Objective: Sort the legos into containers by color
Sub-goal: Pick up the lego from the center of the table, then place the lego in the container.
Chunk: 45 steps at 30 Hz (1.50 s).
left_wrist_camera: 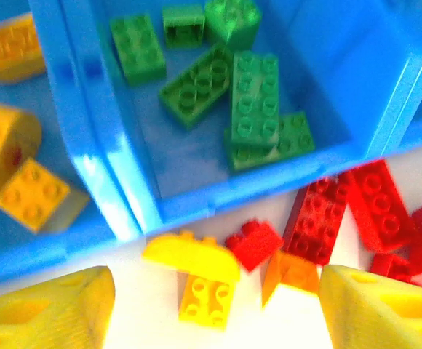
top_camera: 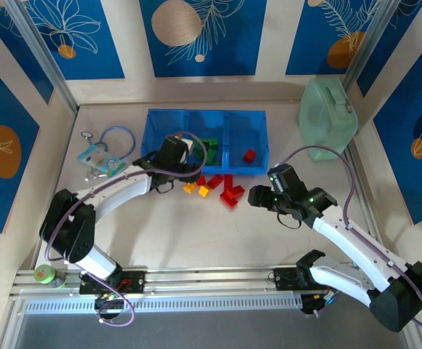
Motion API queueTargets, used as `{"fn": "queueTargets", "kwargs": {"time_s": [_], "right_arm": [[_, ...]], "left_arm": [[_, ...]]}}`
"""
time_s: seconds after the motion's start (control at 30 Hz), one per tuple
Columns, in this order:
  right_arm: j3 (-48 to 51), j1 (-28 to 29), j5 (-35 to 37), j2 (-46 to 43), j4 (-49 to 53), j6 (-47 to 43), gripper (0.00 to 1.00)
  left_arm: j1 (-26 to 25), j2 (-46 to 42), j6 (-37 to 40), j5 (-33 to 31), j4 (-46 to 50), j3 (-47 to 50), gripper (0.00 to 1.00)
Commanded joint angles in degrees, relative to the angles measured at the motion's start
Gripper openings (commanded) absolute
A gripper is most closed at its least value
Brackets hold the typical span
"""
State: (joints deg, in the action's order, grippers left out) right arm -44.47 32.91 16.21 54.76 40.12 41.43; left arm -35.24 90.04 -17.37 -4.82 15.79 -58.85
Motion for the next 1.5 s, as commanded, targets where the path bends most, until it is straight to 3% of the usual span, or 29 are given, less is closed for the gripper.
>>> {"fn": "queueTargets", "kwargs": {"time_s": [0.0, 0.53, 0.67, 0.9, 1.13, 1.33, 1.47], "right_arm": [[0.44, 1.07, -1.2, 0.77, -1.11, 0.59, 0.71], [1.65, 2.41, 0.42, -0.62, -0.04, 2.16, 0.71], [1.67, 2.39, 0.48, -0.53, -0.22, 2.14, 0.7], [1.95, 2.34, 0.6, -0.43, -0.39, 2.25, 0.7], [2.5, 2.25, 0.81, -0.53, -0.64, 2.34, 0.7], [2.79, 2.16, 0.07, -0.14, -1.65, 2.42, 0.69], [2.33, 2.54, -0.48, 0.26, -1.89, 2.69, 0.69]], "left_arm": [[0.36, 1.75, -1.0, 3.94, -4.24, 3.04, 0.7], [0.31, 12.03, -0.26, 4.53, -6.66, 2.27, 0.69], [0.38, 13.22, 0.17, 3.85, -6.31, 1.48, 0.61], [0.18, 12.27, 0.46, 3.26, -6.02, 2.37, 0.38], [-0.19, 2.05, -2.21, 2.36, -5.26, 7.93, 0.29], [6.25, -7.04, -2.95, 0.9, -2.32, 7.58, 0.28], [11.82, -4.34, -1.26, 2.63, -0.75, 1.62, 0.28]]}}
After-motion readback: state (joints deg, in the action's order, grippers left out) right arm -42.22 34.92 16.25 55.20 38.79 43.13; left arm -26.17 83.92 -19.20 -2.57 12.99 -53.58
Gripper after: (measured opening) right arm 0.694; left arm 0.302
